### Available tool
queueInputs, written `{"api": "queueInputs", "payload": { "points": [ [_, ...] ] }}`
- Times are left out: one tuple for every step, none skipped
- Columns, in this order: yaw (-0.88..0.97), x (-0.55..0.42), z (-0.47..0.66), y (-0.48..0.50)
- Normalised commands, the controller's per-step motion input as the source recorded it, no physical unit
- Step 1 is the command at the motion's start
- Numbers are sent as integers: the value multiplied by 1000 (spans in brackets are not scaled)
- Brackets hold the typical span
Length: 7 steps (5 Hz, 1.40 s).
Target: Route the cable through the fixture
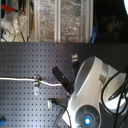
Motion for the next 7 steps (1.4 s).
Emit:
{"api": "queueInputs", "payload": {
  "points": [
    [-146, -124, 126, -140],
    [-149, -113, 131, -139],
    [-143, -124, 146, -129],
    [-71, -205, 252, -124],
    [-51, -220, 345, -93],
    [0, 11, 0, -6],
    [471, -56, 309, 57]
  ]
}}
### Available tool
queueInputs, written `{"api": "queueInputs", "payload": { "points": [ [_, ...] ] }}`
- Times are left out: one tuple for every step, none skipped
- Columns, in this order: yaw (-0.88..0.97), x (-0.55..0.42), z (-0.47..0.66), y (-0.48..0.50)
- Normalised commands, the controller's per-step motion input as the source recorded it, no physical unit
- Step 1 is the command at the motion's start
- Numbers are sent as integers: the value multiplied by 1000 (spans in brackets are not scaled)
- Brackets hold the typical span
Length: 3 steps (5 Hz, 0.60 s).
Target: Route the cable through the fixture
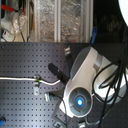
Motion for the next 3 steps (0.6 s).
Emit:
{"api": "queueInputs", "payload": {
  "points": [
    [520, 59, 162, 99],
    [0, 35, 255, 43],
    [69, 10, 596, 5]
  ]
}}
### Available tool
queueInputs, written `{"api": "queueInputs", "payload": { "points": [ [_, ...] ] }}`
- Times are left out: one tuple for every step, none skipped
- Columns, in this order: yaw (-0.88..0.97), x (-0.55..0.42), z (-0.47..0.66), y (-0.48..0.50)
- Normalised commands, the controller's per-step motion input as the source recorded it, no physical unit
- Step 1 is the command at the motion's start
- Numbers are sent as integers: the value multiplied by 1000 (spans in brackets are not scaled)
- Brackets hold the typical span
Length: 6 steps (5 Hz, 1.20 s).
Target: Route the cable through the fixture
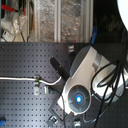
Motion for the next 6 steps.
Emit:
{"api": "queueInputs", "payload": {
  "points": [
    [0, -11, 107, 11],
    [343, -52, 159, 213],
    [286, -86, 105, 156],
    [0, 1, 58, 0],
    [0, -11, 546, 19],
    [0, 2, 11, 1]
  ]
}}
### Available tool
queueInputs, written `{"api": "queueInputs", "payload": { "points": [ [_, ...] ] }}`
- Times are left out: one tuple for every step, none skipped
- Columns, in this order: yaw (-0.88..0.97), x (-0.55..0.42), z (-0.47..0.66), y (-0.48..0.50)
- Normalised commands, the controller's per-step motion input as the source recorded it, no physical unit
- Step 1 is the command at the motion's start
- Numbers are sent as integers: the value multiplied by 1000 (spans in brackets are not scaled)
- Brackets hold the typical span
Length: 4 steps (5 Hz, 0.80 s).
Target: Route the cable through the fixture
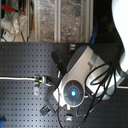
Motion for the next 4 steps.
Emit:
{"api": "queueInputs", "payload": {
  "points": [
    [231, 158, -5, 196],
    [134, -39, 561, 165],
    [-34, -7, 536, 15],
    [0, -39, 12, -30]
  ]
}}
